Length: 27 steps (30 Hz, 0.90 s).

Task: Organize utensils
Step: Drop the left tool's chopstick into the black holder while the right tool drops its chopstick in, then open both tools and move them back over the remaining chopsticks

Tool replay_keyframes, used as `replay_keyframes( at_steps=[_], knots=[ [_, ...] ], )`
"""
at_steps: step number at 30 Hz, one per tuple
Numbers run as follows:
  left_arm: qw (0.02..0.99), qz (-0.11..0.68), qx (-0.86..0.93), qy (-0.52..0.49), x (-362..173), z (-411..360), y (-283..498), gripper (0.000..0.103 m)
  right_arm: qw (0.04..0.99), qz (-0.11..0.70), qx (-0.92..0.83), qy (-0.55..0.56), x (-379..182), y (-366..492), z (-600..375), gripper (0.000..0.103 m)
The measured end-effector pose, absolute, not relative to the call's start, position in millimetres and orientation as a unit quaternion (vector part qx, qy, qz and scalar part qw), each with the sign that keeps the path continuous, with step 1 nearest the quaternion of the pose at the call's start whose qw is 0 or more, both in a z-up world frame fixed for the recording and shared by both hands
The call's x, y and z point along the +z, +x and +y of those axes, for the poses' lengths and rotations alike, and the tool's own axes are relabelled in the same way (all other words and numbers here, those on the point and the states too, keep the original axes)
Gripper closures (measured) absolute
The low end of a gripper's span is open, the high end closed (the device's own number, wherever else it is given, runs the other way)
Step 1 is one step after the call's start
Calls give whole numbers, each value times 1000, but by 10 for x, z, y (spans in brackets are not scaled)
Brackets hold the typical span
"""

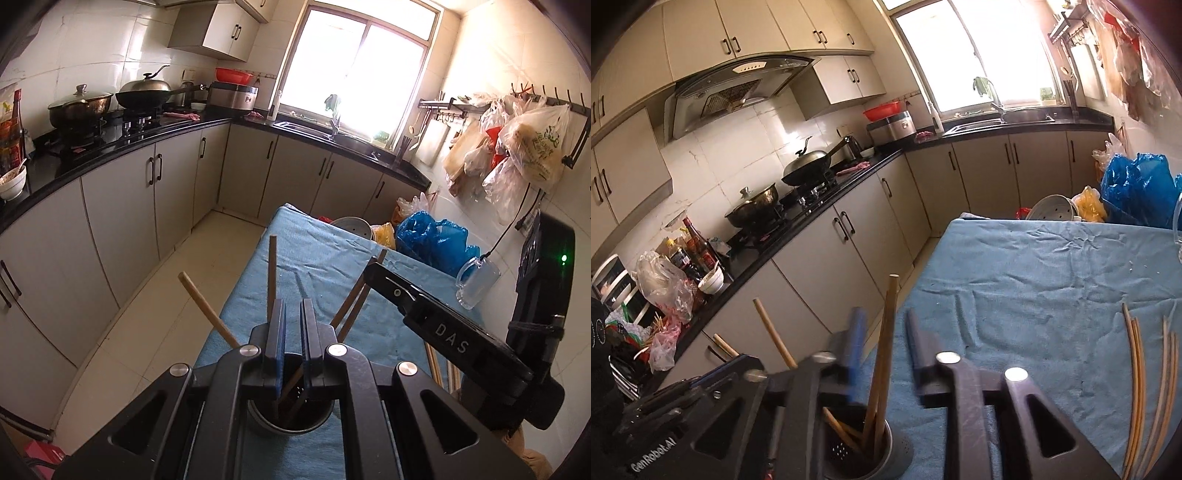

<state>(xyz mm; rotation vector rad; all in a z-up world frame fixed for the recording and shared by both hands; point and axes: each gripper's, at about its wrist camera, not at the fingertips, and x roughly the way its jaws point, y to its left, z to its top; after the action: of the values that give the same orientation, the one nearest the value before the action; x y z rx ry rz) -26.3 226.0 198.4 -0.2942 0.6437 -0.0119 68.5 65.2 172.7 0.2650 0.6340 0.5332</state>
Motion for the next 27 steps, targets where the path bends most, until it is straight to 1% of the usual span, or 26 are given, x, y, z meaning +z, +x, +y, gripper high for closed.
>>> replay_keyframes(
  at_steps=[4, 6, 9, 11, 13, 15, 20, 25, 27],
  knots=[
    [940, 308, 1, -150, 2043, 2252, -340, 96, 906, 307, 254, 140, 1738, 665, 520, 69],
    [942, 300, 1, -151, 2091, 2224, -410, 96, 907, 305, 250, 145, 1740, 640, 435, 64],
    [946, 288, -4, -149, 2157, 2145, -532, 95, 909, 304, 242, 152, 1724, 596, 283, 61],
    [947, 285, -14, -152, 2185, 2071, -595, 86, 909, 308, 230, 161, 1674, 570, 124, 61],
    [946, 282, -27, -155, 2205, 1982, -647, 80, 909, 314, 217, 169, 1605, 546, -42, 61],
    [946, 283, -39, -153, 2203, 1856, -684, 80, 909, 323, 198, 174, 1489, 510, -287, 61],
    [938, 309, -69, -145, 2051, 1503, -690, 77, 908, 354, 127, 183, 1141, 431, -1063, 61],
    [922, 352, -89, -137, 1761, 1141, -558, 77, 888, 400, 65, 218, 781, 467, -1799, 61],
    [911, 376, -99, -138, 1632, 1001, -497, 77, 880, 420, 62, 213, 661, 522, -1907, 68]
  ],
)
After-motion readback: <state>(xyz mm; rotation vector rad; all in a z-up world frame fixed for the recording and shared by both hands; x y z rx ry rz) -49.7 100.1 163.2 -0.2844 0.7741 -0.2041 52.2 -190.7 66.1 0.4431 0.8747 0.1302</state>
